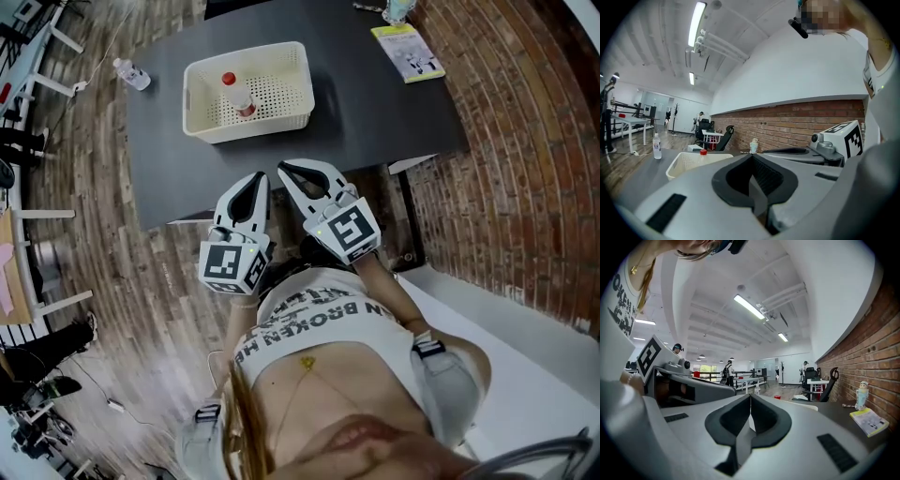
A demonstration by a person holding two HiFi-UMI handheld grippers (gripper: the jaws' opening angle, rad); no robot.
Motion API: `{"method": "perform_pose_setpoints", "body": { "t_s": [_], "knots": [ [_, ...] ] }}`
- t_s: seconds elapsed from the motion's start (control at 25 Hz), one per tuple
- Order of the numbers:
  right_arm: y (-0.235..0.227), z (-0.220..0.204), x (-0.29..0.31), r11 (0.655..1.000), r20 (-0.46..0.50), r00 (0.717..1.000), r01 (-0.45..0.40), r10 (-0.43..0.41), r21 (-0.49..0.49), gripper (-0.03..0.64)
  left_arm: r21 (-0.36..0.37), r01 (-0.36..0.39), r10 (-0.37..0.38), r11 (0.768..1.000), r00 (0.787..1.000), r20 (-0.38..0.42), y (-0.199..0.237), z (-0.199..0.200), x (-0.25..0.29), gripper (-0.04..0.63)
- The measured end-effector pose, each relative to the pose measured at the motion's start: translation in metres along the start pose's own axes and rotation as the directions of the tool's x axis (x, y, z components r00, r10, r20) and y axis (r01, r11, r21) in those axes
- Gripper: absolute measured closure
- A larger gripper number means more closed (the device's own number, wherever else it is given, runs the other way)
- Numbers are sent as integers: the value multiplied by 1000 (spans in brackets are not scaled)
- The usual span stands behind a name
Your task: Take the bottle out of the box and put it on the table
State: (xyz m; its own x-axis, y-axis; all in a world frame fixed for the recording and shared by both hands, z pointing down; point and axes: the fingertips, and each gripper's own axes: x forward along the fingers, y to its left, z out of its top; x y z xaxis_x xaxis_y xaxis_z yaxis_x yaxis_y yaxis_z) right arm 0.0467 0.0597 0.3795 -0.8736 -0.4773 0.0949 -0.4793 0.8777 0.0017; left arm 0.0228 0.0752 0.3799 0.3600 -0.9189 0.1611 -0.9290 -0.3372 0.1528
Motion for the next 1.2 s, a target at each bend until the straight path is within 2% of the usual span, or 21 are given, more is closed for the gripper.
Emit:
{"method": "perform_pose_setpoints", "body": {
  "t_s": [0.32, 0.48, 0.84, 1.2],
  "knots": [
    [-14, 13, 6, 1000, 47, 999, -24, 25, -19, 607, -4, -50, 50, 999, 999, 13, 5, 5, 12, 591],
    [-22, 10, 11, 1000, 33, 999, -16, 16, -16, 607, -16, -48, 49, 999, 999, 13, 12, 7, 21, 591],
    [-47, 9, 40, 996, 40, 995, 93, -93, -1, 607, -19, 48, -47, 999, 999, 16, 42, 12, 48, 591],
    [-46, 16, 118, 988, 4, 989, 151, -151, -19, 607, -19, 129, -129, 991, 992, 8, 121, 28, 59, 591]
  ]
}}
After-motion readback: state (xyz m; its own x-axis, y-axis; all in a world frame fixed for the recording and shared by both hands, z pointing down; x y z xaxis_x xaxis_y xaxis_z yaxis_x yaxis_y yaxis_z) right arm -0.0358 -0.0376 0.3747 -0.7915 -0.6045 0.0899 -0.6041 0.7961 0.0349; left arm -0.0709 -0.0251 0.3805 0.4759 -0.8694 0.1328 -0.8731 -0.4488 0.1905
